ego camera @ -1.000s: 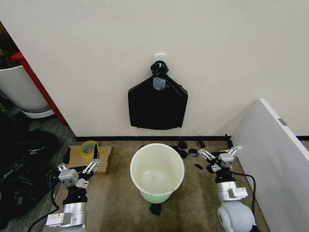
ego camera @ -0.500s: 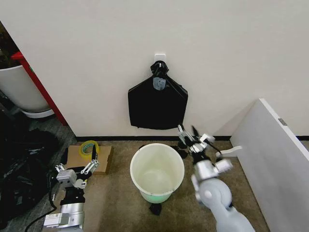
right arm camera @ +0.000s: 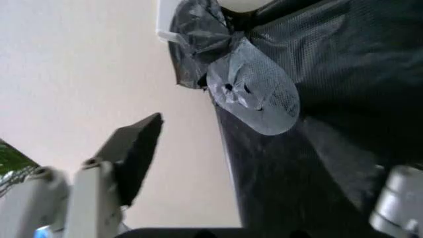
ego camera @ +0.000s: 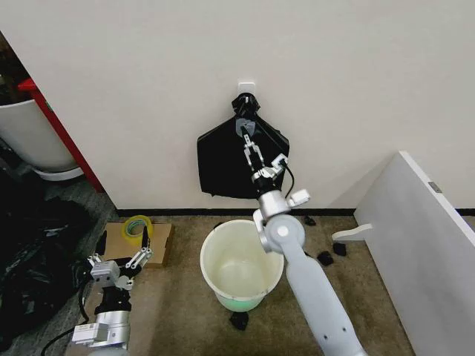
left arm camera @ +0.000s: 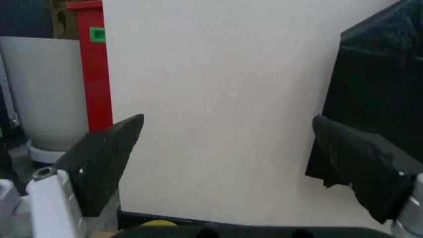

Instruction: Place the garbage bag over the trash bin.

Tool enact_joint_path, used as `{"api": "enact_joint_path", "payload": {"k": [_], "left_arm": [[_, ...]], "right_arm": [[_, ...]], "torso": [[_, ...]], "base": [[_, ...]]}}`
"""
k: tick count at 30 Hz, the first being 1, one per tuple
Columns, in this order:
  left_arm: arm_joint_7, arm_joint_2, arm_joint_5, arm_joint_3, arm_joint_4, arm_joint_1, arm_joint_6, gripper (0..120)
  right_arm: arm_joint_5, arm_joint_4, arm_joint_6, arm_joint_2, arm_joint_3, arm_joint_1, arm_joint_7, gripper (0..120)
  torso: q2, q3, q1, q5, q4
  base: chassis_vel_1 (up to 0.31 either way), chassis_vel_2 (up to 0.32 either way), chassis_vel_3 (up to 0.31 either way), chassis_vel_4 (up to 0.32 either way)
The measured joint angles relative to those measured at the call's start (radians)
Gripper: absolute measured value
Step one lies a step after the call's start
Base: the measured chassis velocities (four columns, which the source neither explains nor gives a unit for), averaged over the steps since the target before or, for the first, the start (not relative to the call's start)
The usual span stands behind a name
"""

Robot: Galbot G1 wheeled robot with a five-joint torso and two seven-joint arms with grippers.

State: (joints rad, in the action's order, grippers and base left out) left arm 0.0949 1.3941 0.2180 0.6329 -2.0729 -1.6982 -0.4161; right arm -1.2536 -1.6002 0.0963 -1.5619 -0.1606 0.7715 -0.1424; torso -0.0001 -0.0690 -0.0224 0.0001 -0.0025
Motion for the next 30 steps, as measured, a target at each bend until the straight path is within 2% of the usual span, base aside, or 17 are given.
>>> {"api": "enact_joint_path", "payload": {"k": [1, 6, 7, 11, 19, 21, 23, 24, 27, 30], "left_arm": [[0.0, 0.0, 0.0, 0.0, 0.0, 0.0, 0.0, 100], [0.003, -0.001, 0.004, -0.001, 0.012, 0.007, -0.002, 100], [0.003, -0.001, 0.004, -0.001, 0.012, 0.007, -0.002, 100], [0.003, -0.002, 0.004, -0.003, 0.018, 0.01, -0.003, 100], [0.004, -0.002, 0.004, -0.003, 0.022, 0.01, -0.007, 100], [0.004, -0.004, 0.004, -0.001, 0.022, 0.01, -0.008, 100], [0.004, -0.004, 0.004, 0.0, 0.022, 0.01, -0.008, 100], [0.005, -0.005, 0.004, 0.0, 0.022, 0.01, -0.008, 100], [0.005, -0.004, 0.004, 0.0, 0.022, 0.01, -0.01, 100], [0.005, -0.003, 0.004, -0.002, 0.026, 0.01, -0.013, 100]], "right_arm": [[0.0, 0.0, 0.0, 0.0, 0.0, 0.0, 0.0, 76], [0.032, 0.038, -0.001, -0.008, -0.006, -0.018, -0.008, 54], [0.032, 0.038, -0.001, -0.008, -0.006, -0.018, -0.008, 54], [0.041, 0.038, 0.0, -0.011, -0.011, -0.004, -0.013, 38], [0.047, 0.061, 0.005, -0.017, -0.03, -0.027, -0.04, 31], [0.046, 0.063, 0.009, -0.023, -0.035, -0.032, -0.058, 22], [0.046, 0.063, 0.009, -0.023, -0.036, -0.033, -0.06, 22], [0.046, 0.063, 0.012, -0.025, -0.039, -0.032, -0.071, 14], [0.047, 0.06, 0.015, -0.025, -0.042, -0.027, -0.078, 2], [0.05, 0.058, 0.016, -0.022, -0.043, -0.023, -0.079, 0]], "torso": [[0.0, 0.0, 0.0, 0.0, 0.0], [0.0, 0.0, 0.0, 0.0001, -0.0001], [0.0, 0.0, 0.0, 0.0001, -0.0001], [0.0, 0.0, 0.0, 0.0001, -0.0001], [0.0, 0.0, 0.0, 0.0001, -0.0001], [0.0, 0.0, 0.0, 0.0001, 0.0], [0.0, 0.0, 0.0, 0.0001, 0.0], [0.0, 0.0, 0.0, 0.0001, 0.0], [0.0, 0.0, 0.0, 0.0001, 0.0], [0.0, 0.0, 0.0, 0.0001, 0.0]], "base": [[0.0, 0.0, 0.0, 0.0], [0.0, 0.0, 0.0, 0.0], [0.0, 0.0, 0.0, 0.0], [0.0, 0.0, 0.0, 0.0], [0.0, 0.0, 0.0, 0.0], [0.0, 0.0, 0.0, 0.0], [0.0, 0.0, 0.0, 0.0], [0.0, 0.0, 0.0, 0.0], [0.0, 0.0, 0.0, 0.0], [0.0, 0.0, 0.0, 0.0]]}}
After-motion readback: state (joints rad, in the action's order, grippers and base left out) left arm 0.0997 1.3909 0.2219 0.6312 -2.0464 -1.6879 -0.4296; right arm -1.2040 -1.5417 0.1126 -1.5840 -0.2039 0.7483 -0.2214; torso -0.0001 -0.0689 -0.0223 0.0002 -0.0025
